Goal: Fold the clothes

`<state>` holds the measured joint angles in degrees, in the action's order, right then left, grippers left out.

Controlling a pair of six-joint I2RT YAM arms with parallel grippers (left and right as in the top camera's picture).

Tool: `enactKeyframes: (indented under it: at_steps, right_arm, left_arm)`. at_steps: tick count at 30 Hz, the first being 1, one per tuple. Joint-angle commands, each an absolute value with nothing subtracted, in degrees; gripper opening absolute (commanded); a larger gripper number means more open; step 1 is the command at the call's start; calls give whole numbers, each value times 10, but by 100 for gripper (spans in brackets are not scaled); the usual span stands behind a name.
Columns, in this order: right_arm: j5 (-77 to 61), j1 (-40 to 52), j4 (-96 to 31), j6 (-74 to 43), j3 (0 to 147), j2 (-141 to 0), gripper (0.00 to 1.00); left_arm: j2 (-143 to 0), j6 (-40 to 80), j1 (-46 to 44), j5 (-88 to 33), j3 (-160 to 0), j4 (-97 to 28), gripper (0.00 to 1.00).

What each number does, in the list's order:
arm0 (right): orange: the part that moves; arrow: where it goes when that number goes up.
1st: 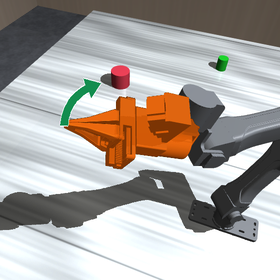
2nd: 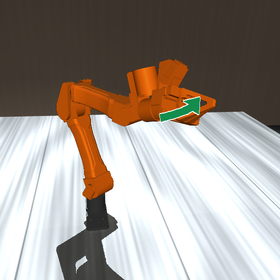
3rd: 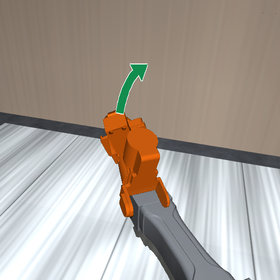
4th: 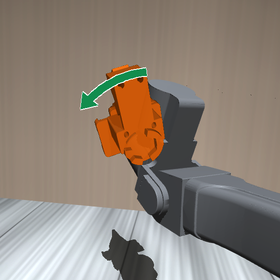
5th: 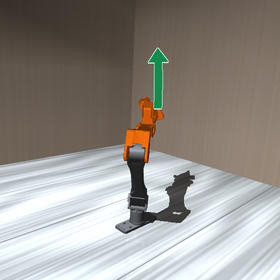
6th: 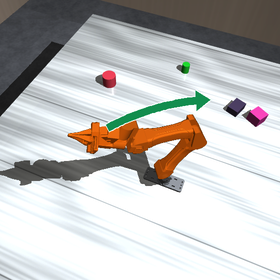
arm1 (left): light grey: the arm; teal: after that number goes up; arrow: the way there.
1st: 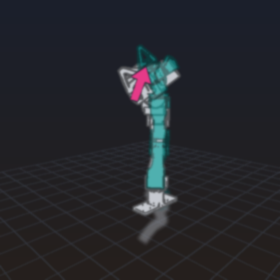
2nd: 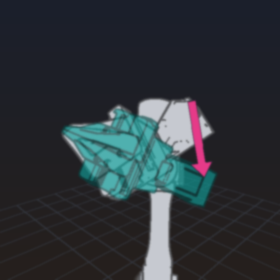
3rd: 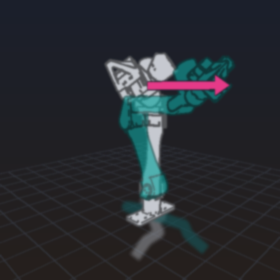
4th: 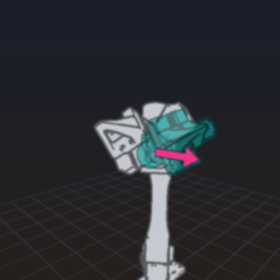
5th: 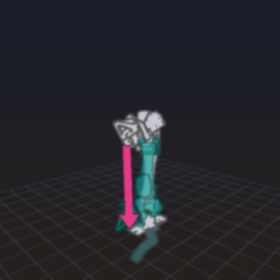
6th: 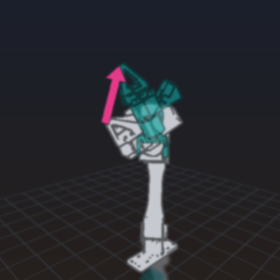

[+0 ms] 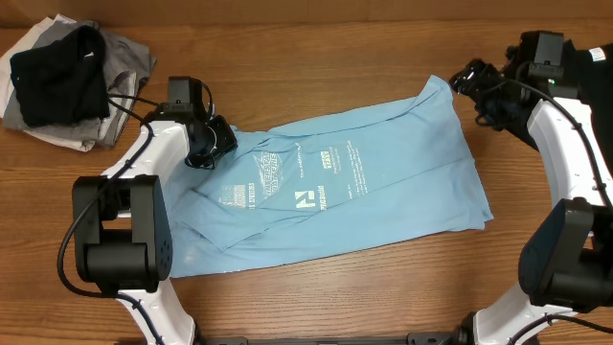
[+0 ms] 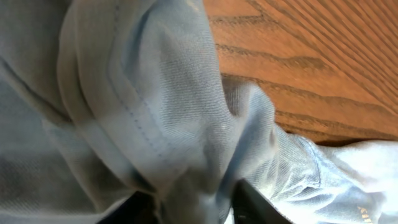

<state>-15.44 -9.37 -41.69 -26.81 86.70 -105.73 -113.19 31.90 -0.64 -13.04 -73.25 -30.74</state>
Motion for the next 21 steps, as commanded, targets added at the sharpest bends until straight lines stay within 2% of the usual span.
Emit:
enactKeyframes:
  at_steps: [1,7,13,21]
  right_arm:
    - [-149,-91,-391,-268,885,-1084,87]
    - [-152,-83,-329,-284,885,-1142,88]
    - [-204,-60,-247,-302,886,-1192,84]
    - [-117,-39,-187,-272,900,-1199,80]
  left_arm:
    - [-1139,321,-4,-135,-745,-306,31]
    - [-1139,322,-4,-135,-745,-306,27]
    - [-1139,322,-4,-135,-745,-310,27]
    - [-1139,322,-4,-136,-745,-316,28]
